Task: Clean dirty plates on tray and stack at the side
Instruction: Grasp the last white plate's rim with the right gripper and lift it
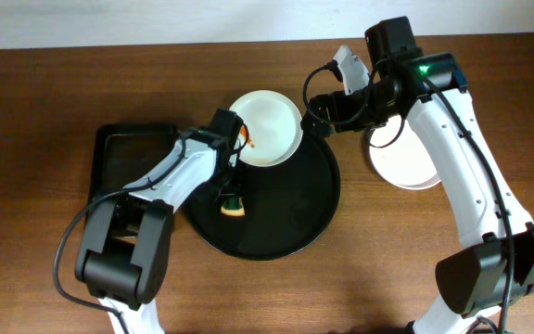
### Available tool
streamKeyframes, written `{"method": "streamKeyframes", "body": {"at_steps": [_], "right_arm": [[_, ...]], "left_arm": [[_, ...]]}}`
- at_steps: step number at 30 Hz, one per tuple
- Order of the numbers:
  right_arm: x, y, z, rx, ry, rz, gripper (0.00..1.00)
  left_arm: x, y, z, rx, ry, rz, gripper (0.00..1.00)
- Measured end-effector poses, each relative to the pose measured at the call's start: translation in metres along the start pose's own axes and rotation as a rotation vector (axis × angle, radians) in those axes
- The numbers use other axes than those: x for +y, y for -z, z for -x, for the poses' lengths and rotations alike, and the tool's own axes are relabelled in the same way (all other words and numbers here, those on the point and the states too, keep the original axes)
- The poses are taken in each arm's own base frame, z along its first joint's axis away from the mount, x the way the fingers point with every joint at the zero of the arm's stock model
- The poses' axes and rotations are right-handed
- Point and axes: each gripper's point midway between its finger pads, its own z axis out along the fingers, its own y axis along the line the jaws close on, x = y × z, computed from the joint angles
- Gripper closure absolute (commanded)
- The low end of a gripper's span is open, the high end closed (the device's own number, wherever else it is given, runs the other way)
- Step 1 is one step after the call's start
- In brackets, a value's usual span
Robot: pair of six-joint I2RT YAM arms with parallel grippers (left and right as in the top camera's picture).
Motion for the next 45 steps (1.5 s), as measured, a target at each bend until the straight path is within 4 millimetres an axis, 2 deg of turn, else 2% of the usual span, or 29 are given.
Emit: {"method": "streamKeyframes", "body": {"at_steps": [1,5,7,8,9,11,12,13,17,19,20,22,24,25,28,29,31,33,36,38,40,42,45], "right_arm": [[0.000,0.000,0.000,0.000,0.001,0.000,0.01],[0.000,0.000,-0.003,0.011,0.017,0.000,0.01],[0.000,0.000,-0.003,0.014,0.018,0.000,0.03],[0.000,0.000,-0.003,0.013,0.020,0.000,0.17],[0.000,0.000,-0.003,0.013,0.021,0.000,0.22],[0.000,0.000,-0.004,0.014,0.014,-0.002,0.21],[-0.004,0.000,-0.004,0.015,-0.001,-0.021,0.21],[-0.006,0.000,-0.004,0.016,-0.011,-0.037,0.21],[-0.004,-0.004,-0.007,0.028,0.005,-0.089,0.20],[0.001,-0.009,-0.008,0.035,0.033,-0.122,0.18],[0.001,-0.010,-0.003,0.016,0.038,-0.146,0.19],[0.001,-0.012,0.005,-0.021,0.038,-0.190,0.27],[0.001,-0.015,0.011,-0.046,0.047,-0.221,0.26],[0.000,-0.018,0.015,-0.070,0.046,-0.249,0.20],[-0.012,-0.050,0.033,-0.158,0.066,-0.280,0.18],[-0.021,-0.072,0.033,-0.149,0.094,-0.283,0.16],[-0.035,-0.100,0.036,-0.137,0.137,-0.276,0.11],[-0.049,-0.126,0.053,-0.180,0.199,-0.269,0.06],[-0.066,-0.135,0.076,-0.259,0.270,-0.274,0.04],[-0.069,-0.139,0.085,-0.290,0.324,-0.234,0.03],[-0.072,-0.155,0.082,-0.275,0.363,-0.167,0.08],[-0.075,-0.172,0.072,-0.242,0.369,-0.093,0.17],[-0.077,-0.180,0.063,-0.226,0.371,0.014,0.19]], "left_arm": [[0.001,0.000,0.001,-0.013,0.002,0.005,1.00],[0.001,0.000,-0.002,-0.015,-0.001,0.005,1.00],[0.001,0.012,-0.014,0.016,0.002,0.011,1.00],[0.000,0.023,-0.014,0.000,0.001,0.004,1.00],[-0.004,0.044,-0.010,-0.046,-0.006,-0.013,1.00],[-0.014,0.104,0.002,-0.193,-0.019,-0.058,1.00],[-0.016,0.120,0.003,-0.230,-0.024,-0.075,1.00],[-0.018,0.125,0.002,-0.230,-0.032,-0.098,1.00],[-0.008,0.119,-0.004,-0.144,0.016,-0.194,1.00],[-0.004,0.118,-0.022,-0.061,0.039,-0.219,1.00],[0.003,0.116,-0.020,-0.076,0.034,-0.164,1.00],[0.018,0.114,-0.015,-0.110,0.028,-0.043,1.00],[0.024,0.115,-0.012,-0.127,0.029,-0.009,1.00],[0.025,0.115,-0.008,-0.145,0.029,-0.001,1.00],[0.028,0.116,-0.004,-0.163,0.029,0.016,1.00],[0.028,0.116,-0.004,-0.164,0.029,0.017,1.00],[0.029,0.116,-0.004,-0.164,0.029,0.020,1.00],[0.029,0.116,-0.004,-0.163,0.029,0.022,1.00],[0.030,0.116,-0.004,-0.162,0.030,0.025,1.00],[0.029,0.116,-0.004,-0.162,0.027,0.024,1.00],[0.029,0.116,-0.004,-0.162,0.027,0.025,1.00],[0.029,0.116,-0.004,-0.162,0.027,0.025,1.00],[0.029,0.116,-0.004,-0.162,0.027,0.025,1.00]]}}
